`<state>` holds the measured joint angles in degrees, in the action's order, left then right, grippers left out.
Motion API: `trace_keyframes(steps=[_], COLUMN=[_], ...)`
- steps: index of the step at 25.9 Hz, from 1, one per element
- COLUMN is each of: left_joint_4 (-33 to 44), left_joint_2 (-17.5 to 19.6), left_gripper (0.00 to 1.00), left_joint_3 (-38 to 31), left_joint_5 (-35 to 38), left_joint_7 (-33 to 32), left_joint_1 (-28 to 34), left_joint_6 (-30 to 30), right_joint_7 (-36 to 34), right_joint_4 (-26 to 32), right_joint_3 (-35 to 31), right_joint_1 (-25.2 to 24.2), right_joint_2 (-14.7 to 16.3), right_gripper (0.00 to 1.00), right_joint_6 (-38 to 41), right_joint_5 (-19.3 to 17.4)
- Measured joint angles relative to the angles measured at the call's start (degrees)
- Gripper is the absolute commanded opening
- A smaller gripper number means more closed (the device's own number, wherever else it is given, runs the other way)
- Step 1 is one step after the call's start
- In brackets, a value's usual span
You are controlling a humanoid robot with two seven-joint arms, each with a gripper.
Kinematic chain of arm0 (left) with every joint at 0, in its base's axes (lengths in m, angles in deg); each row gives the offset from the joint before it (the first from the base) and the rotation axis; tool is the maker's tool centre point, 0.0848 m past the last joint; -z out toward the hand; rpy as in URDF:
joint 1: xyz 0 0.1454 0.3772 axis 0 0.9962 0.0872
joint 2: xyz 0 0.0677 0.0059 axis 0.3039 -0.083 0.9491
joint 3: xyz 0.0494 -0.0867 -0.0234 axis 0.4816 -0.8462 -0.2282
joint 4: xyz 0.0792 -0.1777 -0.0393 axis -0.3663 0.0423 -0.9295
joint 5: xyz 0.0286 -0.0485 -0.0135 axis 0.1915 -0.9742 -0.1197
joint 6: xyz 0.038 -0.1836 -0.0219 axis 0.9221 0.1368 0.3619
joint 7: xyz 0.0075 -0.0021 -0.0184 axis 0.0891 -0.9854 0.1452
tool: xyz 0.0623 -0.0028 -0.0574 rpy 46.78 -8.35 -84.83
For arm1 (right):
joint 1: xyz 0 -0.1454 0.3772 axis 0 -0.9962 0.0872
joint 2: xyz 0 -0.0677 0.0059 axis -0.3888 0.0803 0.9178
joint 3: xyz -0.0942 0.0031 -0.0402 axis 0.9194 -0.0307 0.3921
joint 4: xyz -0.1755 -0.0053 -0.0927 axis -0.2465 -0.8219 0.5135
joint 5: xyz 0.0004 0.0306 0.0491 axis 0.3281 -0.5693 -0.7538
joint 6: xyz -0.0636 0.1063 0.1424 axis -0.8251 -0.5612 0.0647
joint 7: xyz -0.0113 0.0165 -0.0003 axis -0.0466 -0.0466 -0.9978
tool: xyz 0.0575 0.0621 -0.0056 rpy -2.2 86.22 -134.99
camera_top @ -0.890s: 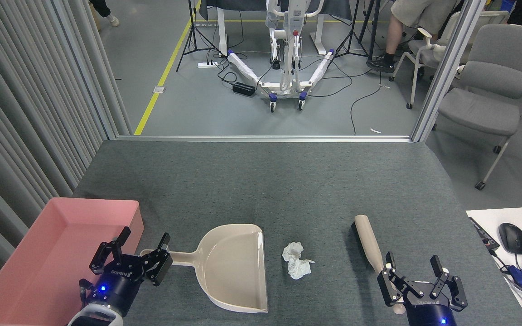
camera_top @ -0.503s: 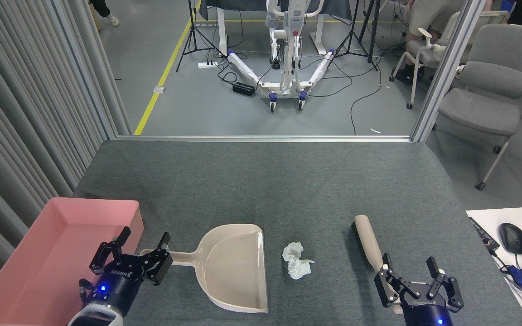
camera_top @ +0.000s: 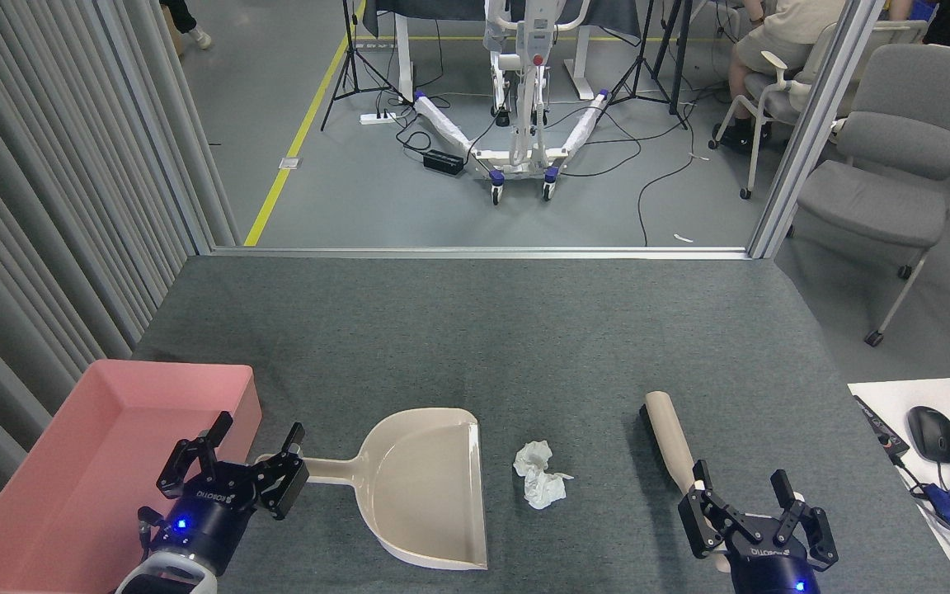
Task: Sweep and dump garbage into bin
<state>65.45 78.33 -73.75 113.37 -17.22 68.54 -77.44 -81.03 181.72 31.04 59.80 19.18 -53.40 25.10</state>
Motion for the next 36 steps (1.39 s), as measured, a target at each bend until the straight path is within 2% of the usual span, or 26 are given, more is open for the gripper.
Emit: trace_keyframes(steps=[32,36], left_joint_4=[3.10,5.49], left_joint_2=[0.55,0.41], left_gripper=[0.99,0.99], left_joint_3=[-0.31,-0.01], left_joint_5=[-0.01,-3.72], left_joint_7=[0.54,0.85], left_joint_1=[3.27,3.51], left_joint_6=[-0.01,0.20], right_joint_7=[0.06,0.09], right_joint_4=[0.11,0.40], right_joint_3=[0.53,0.59], right_joint_1=[-0.59,-1.19], right_joint_2=[-0.66,-1.63], right_gripper=[0.98,0.98], right_joint_6=[0.67,1.17], right_joint_5=[0.18,0.35])
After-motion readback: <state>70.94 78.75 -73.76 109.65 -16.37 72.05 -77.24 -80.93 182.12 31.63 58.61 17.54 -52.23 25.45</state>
